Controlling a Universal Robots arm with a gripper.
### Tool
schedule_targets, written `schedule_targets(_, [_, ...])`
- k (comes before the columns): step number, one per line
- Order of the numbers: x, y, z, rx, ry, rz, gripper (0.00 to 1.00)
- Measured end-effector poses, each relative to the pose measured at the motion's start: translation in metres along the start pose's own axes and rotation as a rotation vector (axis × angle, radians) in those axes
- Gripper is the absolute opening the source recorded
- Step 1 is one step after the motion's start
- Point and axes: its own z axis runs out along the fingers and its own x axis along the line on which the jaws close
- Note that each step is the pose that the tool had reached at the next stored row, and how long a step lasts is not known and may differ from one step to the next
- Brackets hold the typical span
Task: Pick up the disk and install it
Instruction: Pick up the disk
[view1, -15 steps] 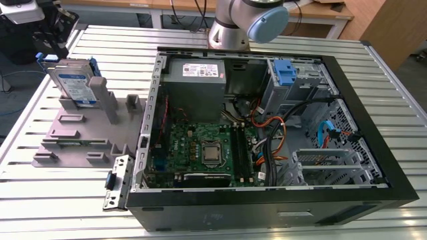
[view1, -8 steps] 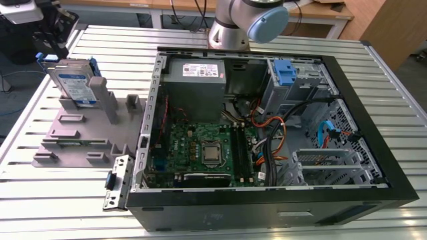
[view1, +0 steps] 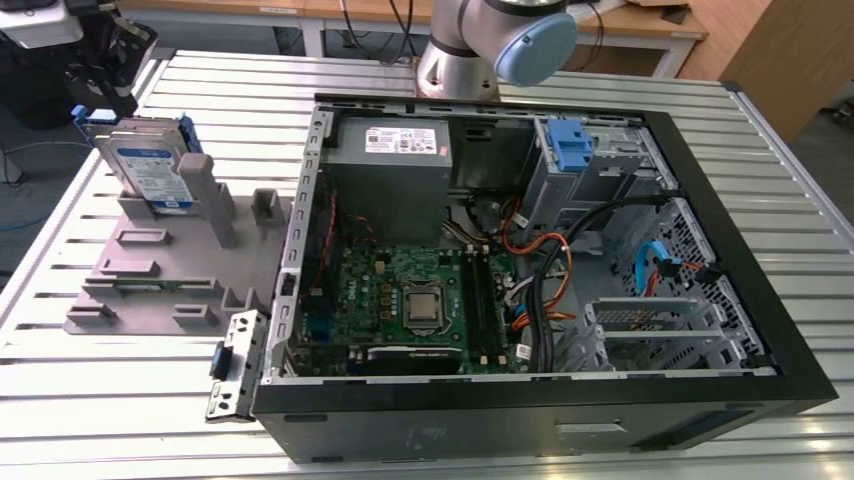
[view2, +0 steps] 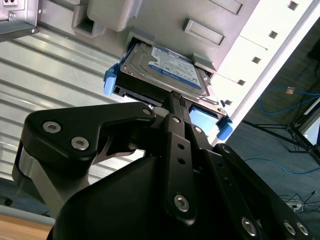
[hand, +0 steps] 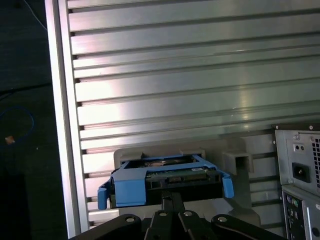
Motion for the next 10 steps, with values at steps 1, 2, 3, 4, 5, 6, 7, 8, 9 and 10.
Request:
schedule_targets(1, [0.0000, 0.0000, 0.0000, 0.0000, 0.0000, 0.000, 0.11])
schedule_targets(2, [0.0000, 0.0000, 0.0000, -0.0001, 0.0000, 0.000, 0.11])
schedule_targets(3, [0.0000, 0.0000, 0.0000, 0.0000, -0.0001, 0.000, 0.11])
schedule_targets(4, [0.0000, 0.0000, 0.0000, 0.0000, -0.0001, 0.000, 0.11])
schedule_targets(5, [0.0000, 0.0000, 0.0000, 0.0000, 0.0000, 0.001, 0.11])
schedule_targets(6, [0.0000, 0.0000, 0.0000, 0.0000, -0.0001, 0.003, 0.11])
schedule_targets(7, [0.0000, 0.0000, 0.0000, 0.0001, -0.0002, 0.007, 0.11])
schedule_targets(8, [0.0000, 0.0000, 0.0000, 0.0002, -0.0004, 0.011, 0.11])
schedule_targets(9, [0.0000, 0.0000, 0.0000, 0.0003, -0.0006, 0.016, 0.11])
schedule_targets(10, [0.0000, 0.0000, 0.0000, 0.0004, -0.0007, 0.020, 0.11])
